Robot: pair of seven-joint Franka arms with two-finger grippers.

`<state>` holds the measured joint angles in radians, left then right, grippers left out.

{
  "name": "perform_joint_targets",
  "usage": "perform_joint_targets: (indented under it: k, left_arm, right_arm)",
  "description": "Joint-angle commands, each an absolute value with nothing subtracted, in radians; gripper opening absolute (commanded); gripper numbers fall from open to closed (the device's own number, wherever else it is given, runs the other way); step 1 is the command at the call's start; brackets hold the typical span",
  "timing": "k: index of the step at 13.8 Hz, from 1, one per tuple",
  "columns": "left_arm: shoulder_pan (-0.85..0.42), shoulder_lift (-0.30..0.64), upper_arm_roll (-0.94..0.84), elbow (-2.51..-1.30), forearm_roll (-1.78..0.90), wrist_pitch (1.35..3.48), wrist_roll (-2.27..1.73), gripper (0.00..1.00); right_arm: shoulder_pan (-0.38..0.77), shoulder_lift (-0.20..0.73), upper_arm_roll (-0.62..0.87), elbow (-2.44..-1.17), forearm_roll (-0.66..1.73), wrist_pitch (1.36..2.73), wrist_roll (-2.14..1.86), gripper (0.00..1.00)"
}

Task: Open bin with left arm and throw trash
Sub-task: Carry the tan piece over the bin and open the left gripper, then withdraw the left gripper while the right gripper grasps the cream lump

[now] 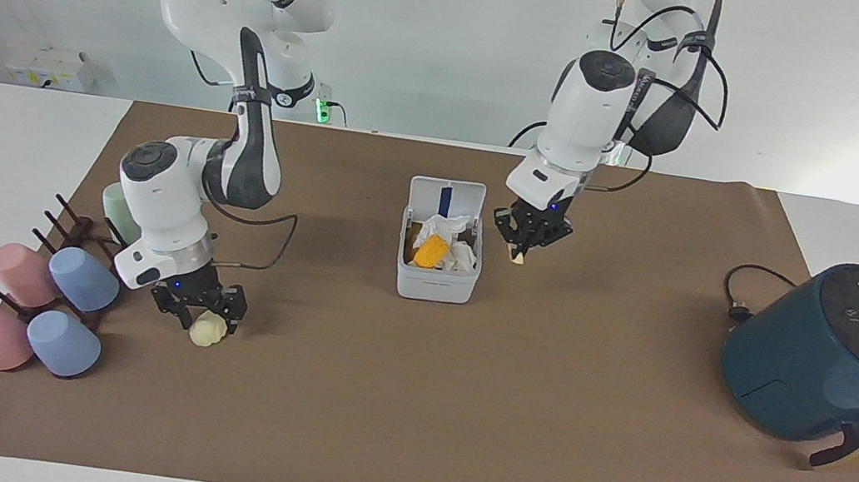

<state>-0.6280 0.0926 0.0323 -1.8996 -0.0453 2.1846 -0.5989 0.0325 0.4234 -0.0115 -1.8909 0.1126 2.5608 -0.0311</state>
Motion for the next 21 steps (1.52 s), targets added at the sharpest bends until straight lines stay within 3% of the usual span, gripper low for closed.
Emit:
perform_joint_targets:
  k: [1, 6, 7, 9, 10, 11, 12, 17, 21]
  left_arm:
    - [-0.696, 0.118, 0.046, -1.901, -0.11, 2.241, -0.635, 0.0]
    - [-0.755, 0.144, 0.046, -1.939, -0.138, 2.315, -0.646, 0.0]
    - [-0.755, 0.143, 0.046, -1.945, -0.138, 2.312, -0.644, 0.0]
    - [-0.752, 0.137, 0.046, -1.965, -0.138, 2.307, -0.644, 0.0]
    - [-0.75, 0.137, 0.046, -1.965, -0.138, 2.304, -0.646, 0.26]
    - [-0.75, 0.138, 0.048, -1.959, -0.138, 2.296, -0.641, 0.87]
    - [-0.75, 0.137, 0.049, -1.956, -0.137, 2.292, -0.643, 1.0]
    - [-0.707, 0.072, 0.061, -1.907, -0.129, 2.148, -0.634, 1.0]
    - [-0.56, -0.053, 0.061, -1.916, -0.129, 1.952, -0.473, 1.0]
  right_arm:
    - [0.023, 0.428, -0.003, -1.901, 0.123, 2.562, -0.035, 0.63]
    - [0.023, 0.416, -0.003, -1.939, 0.123, 2.55, -0.055, 0.07]
    - [0.021, 0.414, -0.003, -1.939, 0.123, 2.537, -0.061, 0.0]
    - [0.021, 0.414, -0.003, -1.908, 0.123, 2.475, -0.061, 0.0]
    - [0.021, 0.414, 0.0, -1.869, 0.121, 2.424, -0.061, 0.0]
    - [0.025, 0.414, 0.002, -1.815, 0.121, 2.348, -0.058, 0.0]
    - [0.029, 0.414, 0.002, -1.76, 0.121, 2.274, -0.057, 0.0]
    - [0.037, 0.4, 0.095, -1.589, 0.123, 2.031, 0.142, 0.0]
    - [0.096, 0.396, 0.206, -1.557, 0.121, 2.032, 0.519, 0.0]
